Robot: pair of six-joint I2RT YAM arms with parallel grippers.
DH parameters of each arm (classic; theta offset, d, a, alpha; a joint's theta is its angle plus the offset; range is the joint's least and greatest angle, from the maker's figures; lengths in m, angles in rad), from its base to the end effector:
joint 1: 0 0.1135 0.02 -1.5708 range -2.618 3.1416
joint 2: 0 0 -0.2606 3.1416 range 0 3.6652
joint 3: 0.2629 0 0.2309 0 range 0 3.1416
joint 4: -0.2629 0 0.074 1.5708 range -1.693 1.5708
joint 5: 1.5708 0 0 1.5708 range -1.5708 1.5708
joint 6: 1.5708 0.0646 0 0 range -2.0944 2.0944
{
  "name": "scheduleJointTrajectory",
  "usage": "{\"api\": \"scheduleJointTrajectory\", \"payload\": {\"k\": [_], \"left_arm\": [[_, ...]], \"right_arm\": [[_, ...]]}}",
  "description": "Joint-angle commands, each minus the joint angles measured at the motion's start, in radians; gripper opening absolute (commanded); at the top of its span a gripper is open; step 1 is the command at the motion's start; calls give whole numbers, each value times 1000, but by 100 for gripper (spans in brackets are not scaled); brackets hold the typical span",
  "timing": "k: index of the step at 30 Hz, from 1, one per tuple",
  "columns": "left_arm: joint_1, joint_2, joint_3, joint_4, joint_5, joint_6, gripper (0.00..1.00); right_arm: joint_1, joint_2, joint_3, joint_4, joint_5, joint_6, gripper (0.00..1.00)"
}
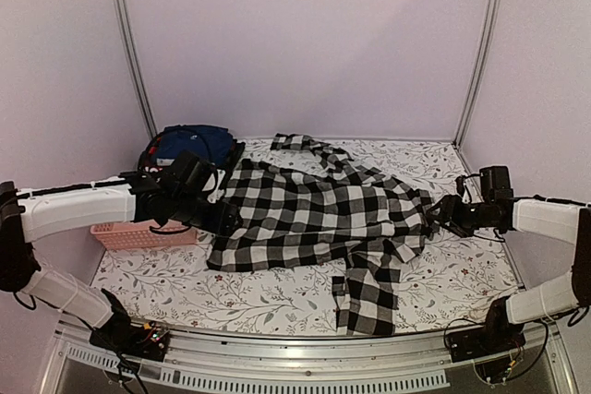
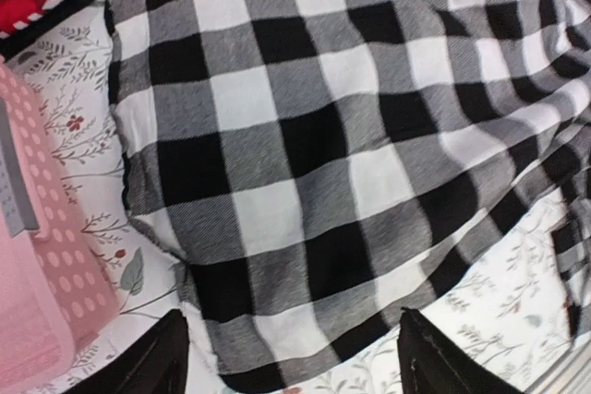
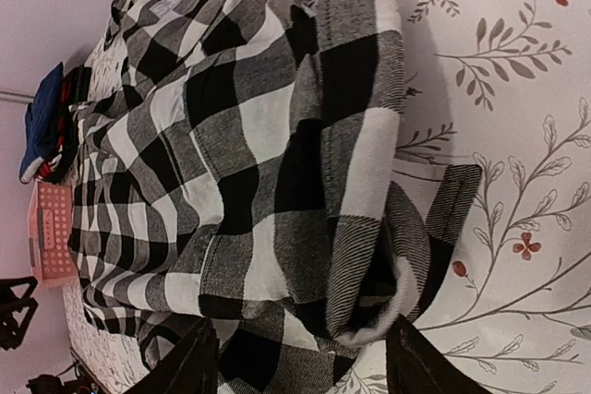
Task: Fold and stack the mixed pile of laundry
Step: Adjust the flattened shirt at the center of the board.
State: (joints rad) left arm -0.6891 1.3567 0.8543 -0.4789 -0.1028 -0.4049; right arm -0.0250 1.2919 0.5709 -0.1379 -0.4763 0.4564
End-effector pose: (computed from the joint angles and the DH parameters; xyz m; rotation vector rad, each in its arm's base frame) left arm 0.2094 -0.1639 0.1985 0.3244 2.5507 -0.2930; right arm 0.2419 0.0236 0.1624 0.3675 2.4201 0.7721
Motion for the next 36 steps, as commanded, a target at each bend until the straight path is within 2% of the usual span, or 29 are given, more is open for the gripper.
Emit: {"api": "scheduleJointTrajectory", "payload": {"k": [1, 2, 5, 7, 10, 13, 20, 25, 30, 36], "left_arm": [[-45, 34, 88, 187, 124, 95, 81], [-60, 73, 123, 209, 141, 116, 81], [-110, 239, 246, 191, 138, 182, 81], [-139, 345, 323, 169, 134, 221, 81], [-172, 456, 399, 166, 154, 268, 81], [-190, 522, 453, 158, 165, 288, 81], [-194, 561, 457, 142, 157, 281, 80], [-192, 546, 421, 142, 143, 266, 81], [-192, 543, 402, 142, 136, 253, 81], [-192, 551, 384, 118, 125, 247, 81]], "right_arm": [[47, -82, 80, -102, 162, -45, 73], [47, -87, 126, -109, 219, -69, 77], [44, -41, 284, -82, 298, -165, 79], [47, 54, 398, -48, 257, -222, 79], [61, 241, 552, 36, 138, -309, 73], [104, 451, 747, -14, 108, -359, 70], [230, 870, 1196, -210, 212, -519, 68], [292, 1057, 1404, -294, 288, -573, 67], [339, 1201, 1528, -355, 341, -607, 67], [369, 1293, 1548, -380, 450, -621, 67]]}}
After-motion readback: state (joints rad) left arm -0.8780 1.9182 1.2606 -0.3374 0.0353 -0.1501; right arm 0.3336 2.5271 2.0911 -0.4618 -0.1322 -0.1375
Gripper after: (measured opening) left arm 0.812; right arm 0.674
